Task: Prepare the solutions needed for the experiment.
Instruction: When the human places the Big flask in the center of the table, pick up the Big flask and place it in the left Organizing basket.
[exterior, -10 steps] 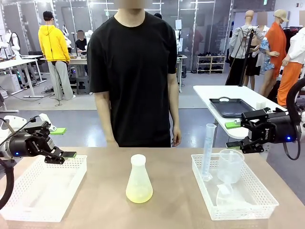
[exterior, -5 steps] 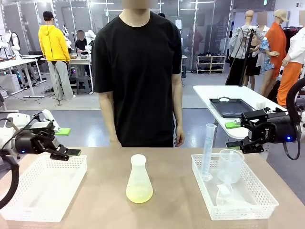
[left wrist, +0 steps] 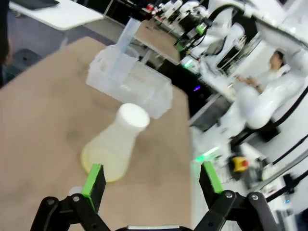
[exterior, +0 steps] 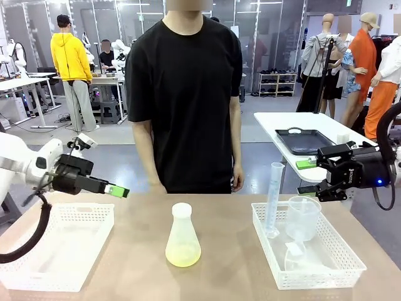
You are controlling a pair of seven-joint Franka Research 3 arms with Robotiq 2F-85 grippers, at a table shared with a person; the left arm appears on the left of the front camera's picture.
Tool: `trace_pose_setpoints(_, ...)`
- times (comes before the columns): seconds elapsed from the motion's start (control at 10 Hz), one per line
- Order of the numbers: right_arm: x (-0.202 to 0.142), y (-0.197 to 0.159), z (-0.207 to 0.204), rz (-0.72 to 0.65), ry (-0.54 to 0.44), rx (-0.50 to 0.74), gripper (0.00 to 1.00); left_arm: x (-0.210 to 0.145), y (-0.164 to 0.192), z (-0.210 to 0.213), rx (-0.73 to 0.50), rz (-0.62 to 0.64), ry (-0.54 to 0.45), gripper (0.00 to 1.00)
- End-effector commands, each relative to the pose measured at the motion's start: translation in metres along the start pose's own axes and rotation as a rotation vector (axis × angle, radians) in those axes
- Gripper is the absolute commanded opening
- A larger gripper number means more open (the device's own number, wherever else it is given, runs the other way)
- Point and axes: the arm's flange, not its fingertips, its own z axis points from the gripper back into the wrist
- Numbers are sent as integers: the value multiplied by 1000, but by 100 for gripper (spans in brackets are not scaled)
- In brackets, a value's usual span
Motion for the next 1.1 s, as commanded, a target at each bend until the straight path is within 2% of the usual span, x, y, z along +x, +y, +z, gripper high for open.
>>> trace_pose_setpoints(0.0, -1, 2, 0, 5, 2, 9, 82, -8, 0, -15, 148, -209, 50, 100)
trace_pose_setpoints(0.2, -1, 2, 0, 5, 2, 9, 82, -7, 5, -29, 219, -348, 86, 100)
trace_pose_setpoints(0.3, -1, 2, 0, 5, 2, 9, 82, -7, 7, -33, 216, -341, 112, 100)
trace_pose_setpoints(0.4, -1, 2, 0, 5, 2, 9, 82, 0, 6, -17, 154, -302, 95, 100)
trace_pose_setpoints(1.0, -1, 2, 0, 5, 2, 9, 82, -2, 8, -18, 169, -317, 103, 100)
